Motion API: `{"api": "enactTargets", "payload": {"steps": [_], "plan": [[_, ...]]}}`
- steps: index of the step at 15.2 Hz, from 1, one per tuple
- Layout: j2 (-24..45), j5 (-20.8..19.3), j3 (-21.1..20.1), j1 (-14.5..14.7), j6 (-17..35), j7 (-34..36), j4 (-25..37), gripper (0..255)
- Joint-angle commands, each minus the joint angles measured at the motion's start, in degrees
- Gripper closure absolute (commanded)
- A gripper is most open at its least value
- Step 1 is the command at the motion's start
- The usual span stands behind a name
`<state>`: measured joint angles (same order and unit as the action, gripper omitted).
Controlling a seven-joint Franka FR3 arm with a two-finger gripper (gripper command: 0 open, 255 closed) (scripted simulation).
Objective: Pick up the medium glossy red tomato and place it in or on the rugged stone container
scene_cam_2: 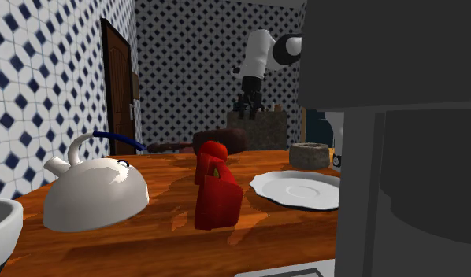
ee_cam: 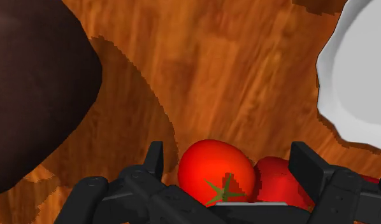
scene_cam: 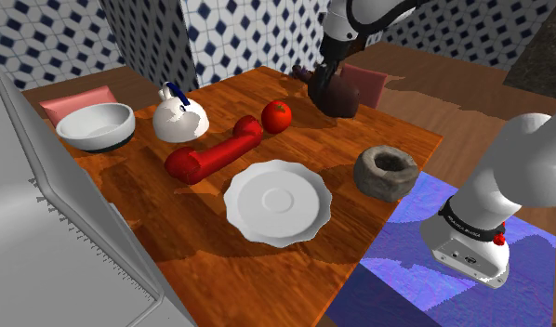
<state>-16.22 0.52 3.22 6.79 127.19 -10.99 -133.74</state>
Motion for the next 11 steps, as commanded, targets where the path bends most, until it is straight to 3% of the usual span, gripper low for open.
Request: {"api": "enactTargets", "payload": {"steps": [1,8,11], "plan": [[4.0,0.8,-0.2,0.7,3.4,-0.5,2.3,0],[16.4,3.6,-1.0,2.2,12.5,-2.9,11.2,0],[18.1,3.9,-1.1,2.2,14.4,-3.0,11.0,0]]}}
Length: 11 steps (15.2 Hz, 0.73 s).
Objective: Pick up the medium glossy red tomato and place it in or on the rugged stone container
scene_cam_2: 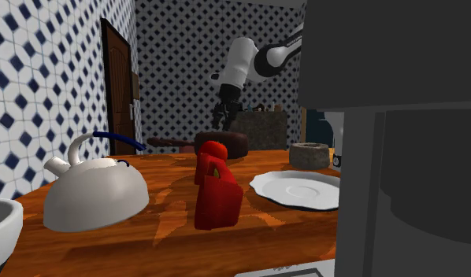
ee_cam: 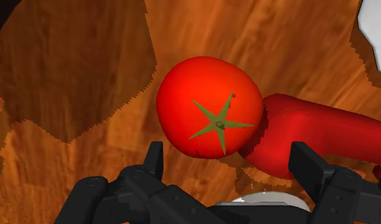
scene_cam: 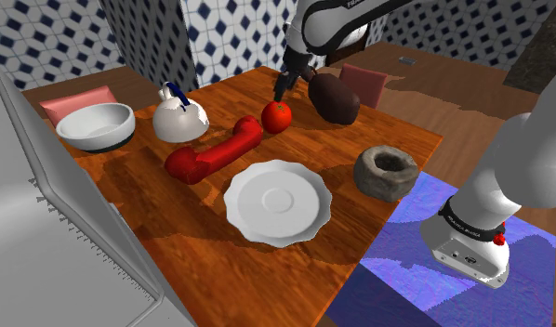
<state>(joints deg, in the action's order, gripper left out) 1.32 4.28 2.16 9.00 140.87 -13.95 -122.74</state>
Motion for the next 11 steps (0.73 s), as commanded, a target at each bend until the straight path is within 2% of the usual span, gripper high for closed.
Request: {"api": "enactTargets", "payload": {"steps": [1,5,11], "plan": [[1.2,0.2,-0.1,0.1,1.4,-0.1,-0.1,0],[3.4,0.5,-0.1,0.1,3.6,-0.3,-0.2,0],[3.4,0.5,-0.1,0.1,3.6,-0.3,-0.1,0]]}}
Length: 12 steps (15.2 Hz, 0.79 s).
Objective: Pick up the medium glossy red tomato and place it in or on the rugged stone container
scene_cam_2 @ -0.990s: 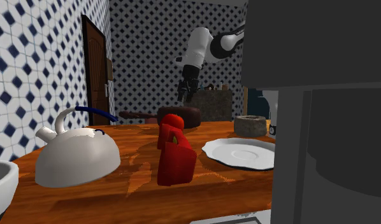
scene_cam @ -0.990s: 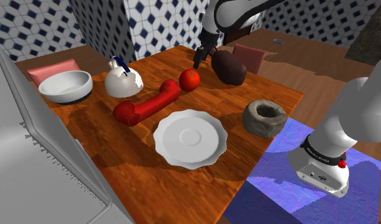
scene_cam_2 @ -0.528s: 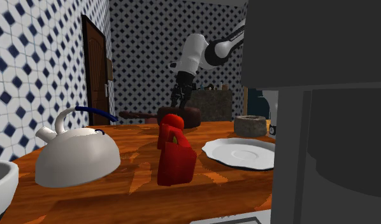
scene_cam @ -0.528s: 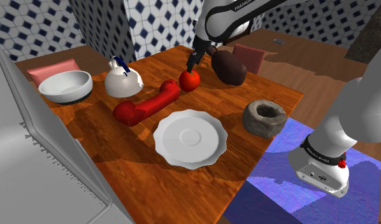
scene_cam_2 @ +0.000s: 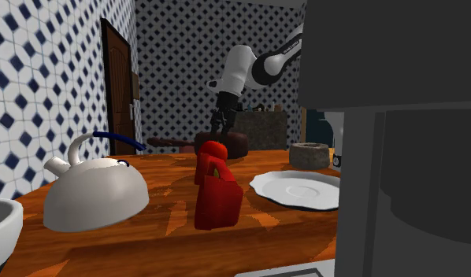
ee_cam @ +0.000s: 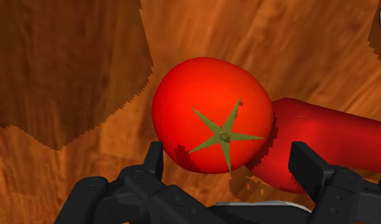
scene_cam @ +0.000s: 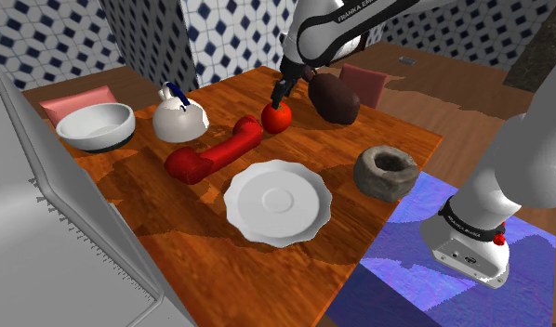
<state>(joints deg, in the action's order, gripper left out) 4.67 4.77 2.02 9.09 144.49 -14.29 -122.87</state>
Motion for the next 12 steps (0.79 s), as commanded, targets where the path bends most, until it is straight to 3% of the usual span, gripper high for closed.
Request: {"api": "enactTargets", "payload": {"steps": [1,2,3,12], "plan": [[0.0,0.0,0.0,0.0,0.0,0.0,0.0,0],[0.0,0.0,0.0,0.0,0.0,0.0,0.0,0],[0.0,0.0,0.0,0.0,0.0,0.0,0.0,255],[0.0,0.0,0.0,0.0,0.0,0.0,0.0,255]]}}
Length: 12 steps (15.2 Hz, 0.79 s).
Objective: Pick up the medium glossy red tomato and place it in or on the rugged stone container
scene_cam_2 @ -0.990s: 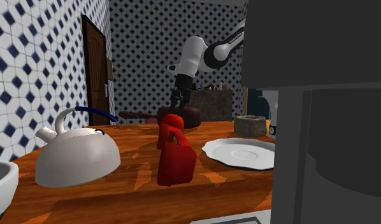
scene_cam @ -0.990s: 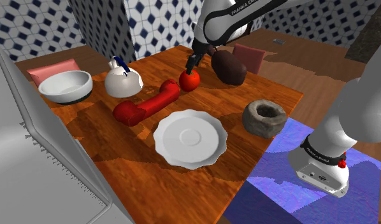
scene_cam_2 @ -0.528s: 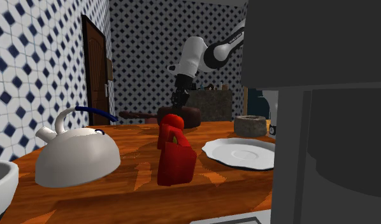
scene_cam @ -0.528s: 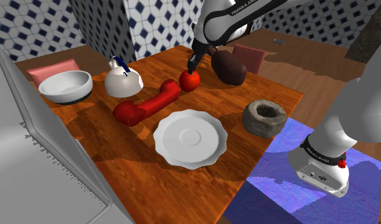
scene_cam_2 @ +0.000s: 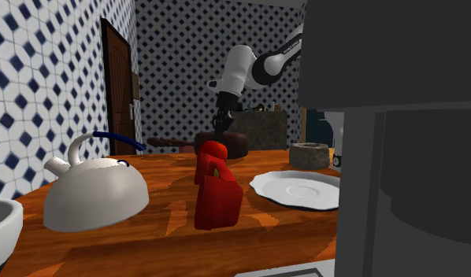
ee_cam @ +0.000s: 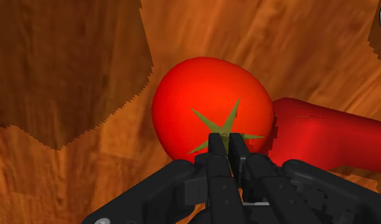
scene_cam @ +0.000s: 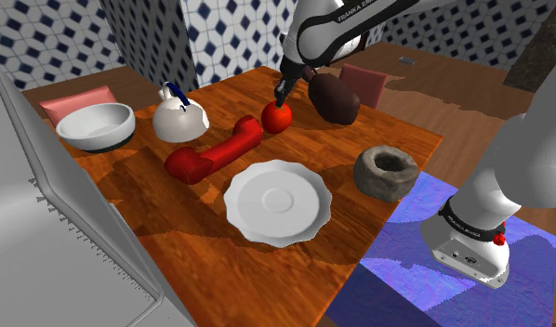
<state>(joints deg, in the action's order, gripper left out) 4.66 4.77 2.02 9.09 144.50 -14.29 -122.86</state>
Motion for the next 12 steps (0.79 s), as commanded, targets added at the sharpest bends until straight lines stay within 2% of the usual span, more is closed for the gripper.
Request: {"api": "enactTargets", "payload": {"steps": [1,12], "plan": [[-0.4,-0.1,0.0,0.0,-0.7,0.1,0.3,255],[-4.0,-0.9,0.1,0.0,-8.8,1.0,4.8,255]]}}
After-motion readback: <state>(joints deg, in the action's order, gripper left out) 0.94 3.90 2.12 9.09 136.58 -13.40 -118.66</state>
